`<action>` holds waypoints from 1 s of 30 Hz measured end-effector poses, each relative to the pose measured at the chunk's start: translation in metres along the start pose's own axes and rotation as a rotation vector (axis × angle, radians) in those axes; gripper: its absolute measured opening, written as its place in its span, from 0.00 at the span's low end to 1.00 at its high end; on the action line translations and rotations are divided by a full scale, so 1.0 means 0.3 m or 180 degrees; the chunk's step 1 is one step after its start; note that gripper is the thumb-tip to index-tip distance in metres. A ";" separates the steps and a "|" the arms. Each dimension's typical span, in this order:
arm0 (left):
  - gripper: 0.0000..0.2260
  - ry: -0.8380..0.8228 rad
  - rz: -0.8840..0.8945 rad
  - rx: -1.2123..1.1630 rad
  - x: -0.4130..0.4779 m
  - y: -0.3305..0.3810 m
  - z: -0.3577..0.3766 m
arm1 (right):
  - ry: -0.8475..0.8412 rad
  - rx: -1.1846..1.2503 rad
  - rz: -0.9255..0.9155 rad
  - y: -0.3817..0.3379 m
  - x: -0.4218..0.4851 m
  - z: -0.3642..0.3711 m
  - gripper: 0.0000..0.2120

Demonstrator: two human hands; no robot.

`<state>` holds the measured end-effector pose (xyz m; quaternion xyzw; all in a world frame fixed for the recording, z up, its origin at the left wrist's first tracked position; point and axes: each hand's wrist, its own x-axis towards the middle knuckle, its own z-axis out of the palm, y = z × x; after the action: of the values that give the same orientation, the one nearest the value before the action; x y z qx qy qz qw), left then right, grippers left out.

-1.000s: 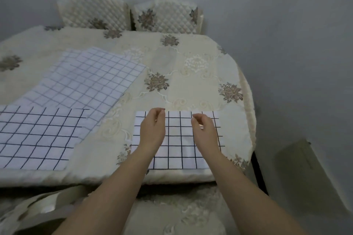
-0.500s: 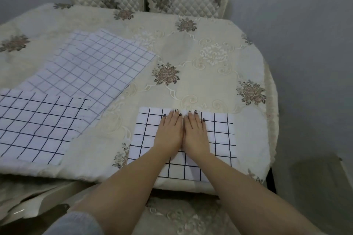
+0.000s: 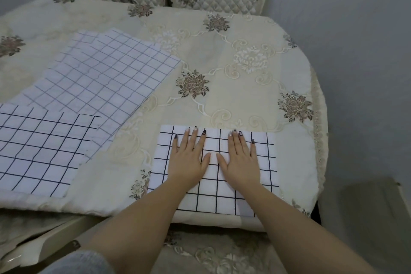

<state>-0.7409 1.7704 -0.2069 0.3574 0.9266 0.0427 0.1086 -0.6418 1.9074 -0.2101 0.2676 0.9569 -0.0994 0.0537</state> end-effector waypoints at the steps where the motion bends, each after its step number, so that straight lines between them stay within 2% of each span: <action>1: 0.29 0.0020 -0.0031 0.0005 -0.004 -0.015 0.001 | -0.0024 -0.0031 0.0033 0.015 -0.003 -0.004 0.36; 10: 0.31 0.0112 -0.0168 0.0150 -0.053 -0.165 -0.010 | -0.0051 -0.0162 0.0208 0.174 -0.052 -0.025 0.37; 13: 0.33 -0.0010 -0.0261 0.0239 -0.065 -0.199 -0.023 | -0.0069 -0.0170 0.0207 0.202 -0.060 -0.039 0.38; 17: 0.32 0.0083 -0.0369 0.0035 -0.075 -0.129 -0.068 | 0.0091 0.0171 0.0324 0.110 -0.067 -0.085 0.38; 20: 0.31 0.0202 -0.0151 -0.0099 -0.108 0.001 -0.083 | 0.0285 0.0370 -0.0007 -0.046 -0.109 -0.100 0.34; 22: 0.32 0.0117 -0.0068 -0.0149 -0.140 0.071 -0.063 | 0.0195 0.0402 -0.0137 -0.128 -0.143 -0.071 0.32; 25: 0.32 0.0025 -0.0168 -0.0146 -0.194 0.099 -0.016 | 0.0048 0.0354 0.0060 -0.156 -0.190 -0.004 0.28; 30: 0.29 -0.0063 -0.0110 -0.0075 -0.255 0.079 0.038 | -0.0029 0.0293 -0.0022 -0.152 -0.254 0.054 0.28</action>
<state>-0.6675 1.7366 -0.2012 0.3404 0.9310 0.0482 0.1228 -0.5999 1.8275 -0.2067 0.2660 0.9520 -0.1447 0.0453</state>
